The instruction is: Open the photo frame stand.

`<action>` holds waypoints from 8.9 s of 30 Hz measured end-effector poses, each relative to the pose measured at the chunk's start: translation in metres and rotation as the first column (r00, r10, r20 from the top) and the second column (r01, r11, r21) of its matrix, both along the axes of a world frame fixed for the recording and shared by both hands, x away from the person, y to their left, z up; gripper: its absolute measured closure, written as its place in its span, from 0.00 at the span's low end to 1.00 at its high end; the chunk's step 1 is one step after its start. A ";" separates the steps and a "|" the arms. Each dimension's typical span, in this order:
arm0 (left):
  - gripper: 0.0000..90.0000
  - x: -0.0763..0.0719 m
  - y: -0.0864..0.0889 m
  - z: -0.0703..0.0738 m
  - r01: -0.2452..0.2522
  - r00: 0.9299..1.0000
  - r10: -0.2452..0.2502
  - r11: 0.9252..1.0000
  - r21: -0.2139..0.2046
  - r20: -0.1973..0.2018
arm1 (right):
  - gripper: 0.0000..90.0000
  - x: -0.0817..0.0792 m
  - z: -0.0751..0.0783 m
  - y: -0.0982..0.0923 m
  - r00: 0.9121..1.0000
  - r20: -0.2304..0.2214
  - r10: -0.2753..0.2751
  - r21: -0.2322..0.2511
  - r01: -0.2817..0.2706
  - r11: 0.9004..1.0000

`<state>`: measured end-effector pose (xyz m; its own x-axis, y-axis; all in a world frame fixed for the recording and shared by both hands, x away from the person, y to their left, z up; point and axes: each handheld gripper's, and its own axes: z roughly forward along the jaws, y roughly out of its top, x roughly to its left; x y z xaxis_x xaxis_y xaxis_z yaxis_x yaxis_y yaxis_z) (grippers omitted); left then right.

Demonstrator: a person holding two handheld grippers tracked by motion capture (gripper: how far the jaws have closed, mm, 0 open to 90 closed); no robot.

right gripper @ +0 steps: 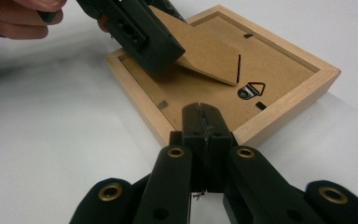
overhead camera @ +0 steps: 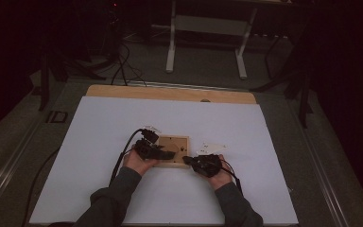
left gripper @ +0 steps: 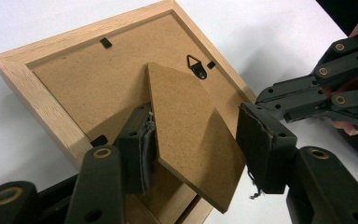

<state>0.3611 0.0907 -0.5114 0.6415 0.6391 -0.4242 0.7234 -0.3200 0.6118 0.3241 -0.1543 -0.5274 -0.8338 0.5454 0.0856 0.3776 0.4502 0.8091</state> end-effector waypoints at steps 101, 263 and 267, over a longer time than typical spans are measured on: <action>0.61 -0.059 -0.002 0.003 0.070 0.877 -0.117 0.991 0.118 0.465 | 0.51 0.033 0.011 -0.020 0.975 -0.167 -0.148 0.198 0.180 0.963; 0.75 -0.032 0.006 -0.003 0.098 0.932 -0.130 0.989 0.111 0.338 | 0.51 -0.003 0.030 0.005 0.989 0.136 -0.058 0.049 0.052 0.997; 0.71 -0.032 0.007 -0.001 0.086 0.929 -0.117 0.991 0.102 0.351 | 0.48 -0.002 0.029 0.004 0.991 0.124 -0.053 0.053 0.046 0.998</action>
<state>0.3291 0.0981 -0.5121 0.8039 0.5856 -0.1041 0.4239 -0.4414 0.7909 0.3219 -0.1502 -0.4980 -0.8117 0.5840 0.0105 0.2928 0.3914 0.8724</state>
